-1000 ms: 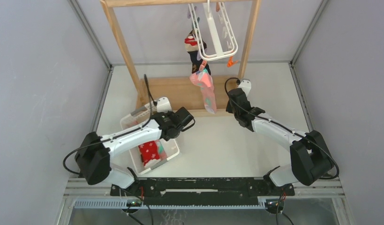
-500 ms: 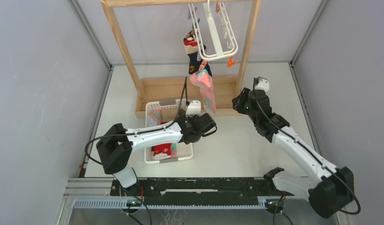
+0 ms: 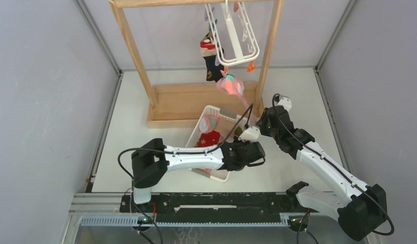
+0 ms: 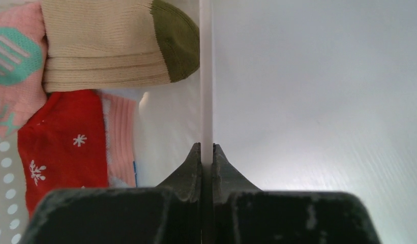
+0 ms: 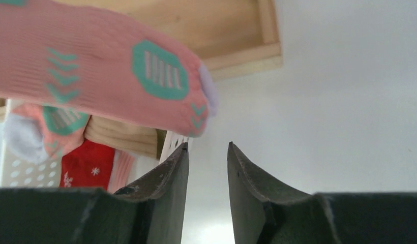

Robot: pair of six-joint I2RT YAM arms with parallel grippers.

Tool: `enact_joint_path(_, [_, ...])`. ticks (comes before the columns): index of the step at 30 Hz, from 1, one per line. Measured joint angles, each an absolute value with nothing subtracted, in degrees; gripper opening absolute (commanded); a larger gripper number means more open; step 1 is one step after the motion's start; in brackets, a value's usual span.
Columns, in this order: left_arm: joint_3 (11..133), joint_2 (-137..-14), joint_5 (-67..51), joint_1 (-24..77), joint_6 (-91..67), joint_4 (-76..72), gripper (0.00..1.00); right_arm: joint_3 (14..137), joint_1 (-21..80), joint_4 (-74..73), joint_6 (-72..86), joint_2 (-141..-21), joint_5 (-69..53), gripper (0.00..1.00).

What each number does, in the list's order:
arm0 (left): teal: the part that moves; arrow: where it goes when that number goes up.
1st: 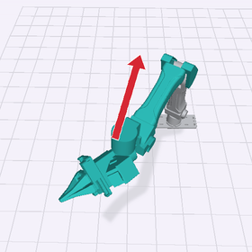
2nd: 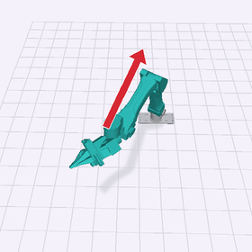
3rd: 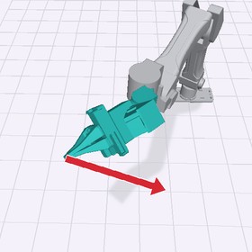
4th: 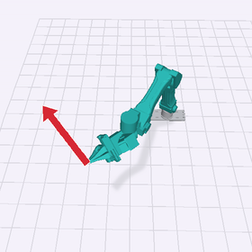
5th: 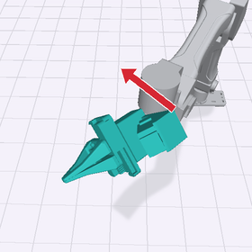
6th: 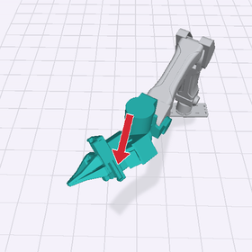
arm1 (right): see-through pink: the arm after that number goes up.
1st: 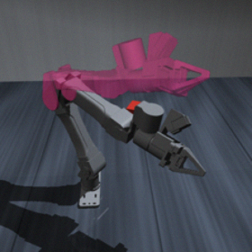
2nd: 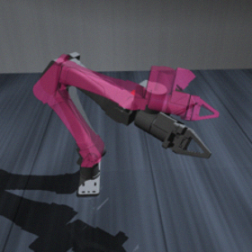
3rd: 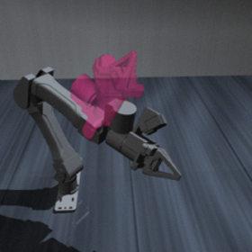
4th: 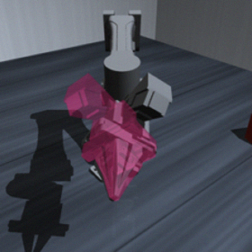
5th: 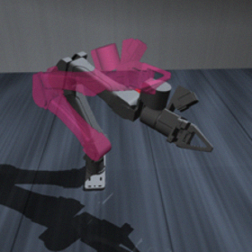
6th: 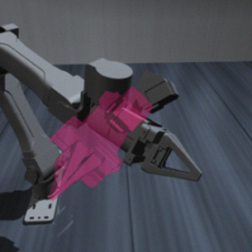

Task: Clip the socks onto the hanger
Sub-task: Move the bin to the corner of the board.

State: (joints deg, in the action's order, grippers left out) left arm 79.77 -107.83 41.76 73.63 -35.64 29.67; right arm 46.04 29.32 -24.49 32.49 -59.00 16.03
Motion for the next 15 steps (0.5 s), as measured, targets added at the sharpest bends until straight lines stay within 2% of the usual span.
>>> enact_joint_path(15, [76.53,-108.01,34.65,79.9,-20.34,17.76,0.0,44.23,27.66,-28.16,31.86,-60.58,16.08,0.46])
